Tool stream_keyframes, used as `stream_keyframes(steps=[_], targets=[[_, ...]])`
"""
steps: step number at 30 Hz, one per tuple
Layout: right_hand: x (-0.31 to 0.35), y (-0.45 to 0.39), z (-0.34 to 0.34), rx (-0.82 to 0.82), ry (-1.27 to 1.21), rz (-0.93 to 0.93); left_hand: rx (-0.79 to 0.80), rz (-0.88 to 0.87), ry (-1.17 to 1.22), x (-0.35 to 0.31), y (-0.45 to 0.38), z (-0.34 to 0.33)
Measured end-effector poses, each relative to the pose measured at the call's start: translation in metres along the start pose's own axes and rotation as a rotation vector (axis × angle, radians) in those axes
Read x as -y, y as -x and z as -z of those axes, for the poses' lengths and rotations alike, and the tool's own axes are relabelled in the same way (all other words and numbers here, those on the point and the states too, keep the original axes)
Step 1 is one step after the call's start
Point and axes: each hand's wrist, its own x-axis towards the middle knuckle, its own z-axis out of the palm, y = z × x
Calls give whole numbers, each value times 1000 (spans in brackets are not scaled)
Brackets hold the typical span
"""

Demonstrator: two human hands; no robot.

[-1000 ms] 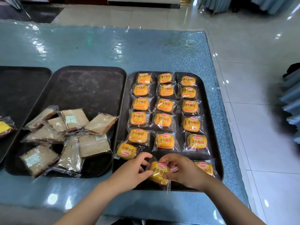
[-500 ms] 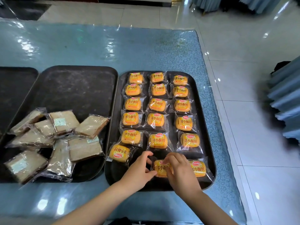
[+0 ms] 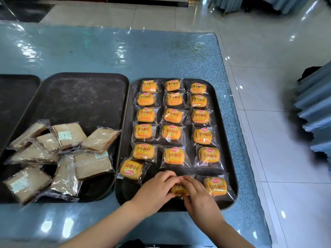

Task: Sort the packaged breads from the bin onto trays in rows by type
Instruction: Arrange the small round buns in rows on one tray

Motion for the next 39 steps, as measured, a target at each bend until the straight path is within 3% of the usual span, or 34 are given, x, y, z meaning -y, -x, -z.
stream_keyframes(steps=[6, 22, 26, 31, 35, 39], targets=[[-1, -11, 0, 2, 45, 46, -48, -39, -184, 7, -1, -2], [0, -25, 27, 62, 68, 86, 11, -15, -82, 14, 7, 13], [14, -42, 41, 55, 3, 63, -101, 74, -41, 25, 19, 37], [39, -69, 43, 174, -148, -26, -282, 299, -65, 53, 32, 64], [63, -84, 27, 291, -122, 30, -266, 443, -78, 70, 40, 69], [85, -91, 4, 336, -26, 72, -221, 472, -26, 73, 41, 67]])
